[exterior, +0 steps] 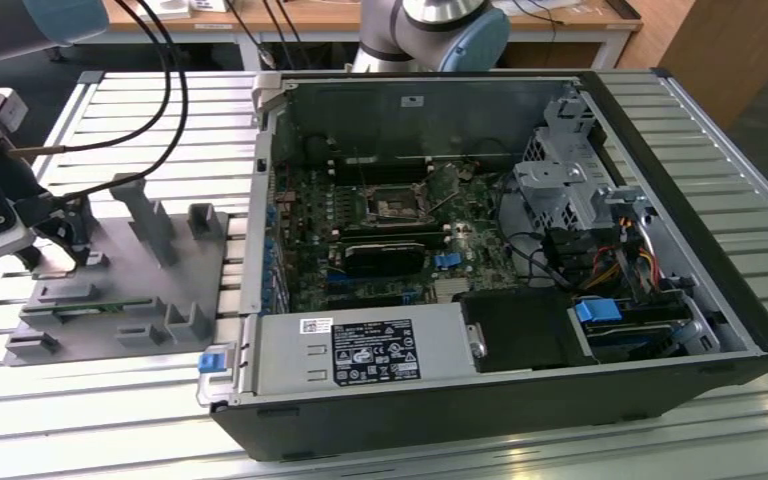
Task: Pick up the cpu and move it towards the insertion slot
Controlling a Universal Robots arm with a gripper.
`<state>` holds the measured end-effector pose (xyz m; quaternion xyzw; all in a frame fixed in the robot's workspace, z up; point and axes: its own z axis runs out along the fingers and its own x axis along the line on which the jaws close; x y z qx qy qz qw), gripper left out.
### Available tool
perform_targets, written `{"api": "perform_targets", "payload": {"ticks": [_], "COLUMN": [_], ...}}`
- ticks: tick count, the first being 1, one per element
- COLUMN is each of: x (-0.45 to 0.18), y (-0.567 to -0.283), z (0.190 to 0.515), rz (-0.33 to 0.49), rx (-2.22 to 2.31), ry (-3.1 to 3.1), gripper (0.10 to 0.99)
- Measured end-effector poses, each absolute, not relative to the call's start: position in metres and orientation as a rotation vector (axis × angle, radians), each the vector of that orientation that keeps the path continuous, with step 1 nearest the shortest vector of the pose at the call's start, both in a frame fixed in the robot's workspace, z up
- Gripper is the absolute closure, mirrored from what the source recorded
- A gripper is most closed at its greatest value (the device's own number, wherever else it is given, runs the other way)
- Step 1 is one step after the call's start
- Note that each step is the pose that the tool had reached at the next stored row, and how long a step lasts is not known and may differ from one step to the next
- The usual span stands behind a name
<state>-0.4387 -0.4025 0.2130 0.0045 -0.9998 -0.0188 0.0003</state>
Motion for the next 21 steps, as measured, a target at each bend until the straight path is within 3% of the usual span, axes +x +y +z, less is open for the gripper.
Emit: {"api": "perform_targets", "payload": {"ticks": [21], "x": [-0.4387], "y": [-0.4025], "z": [0.222], "rz": [-0.059], "rx": [0.014], "ry": [-3.14], "gripper": [0.545]}}
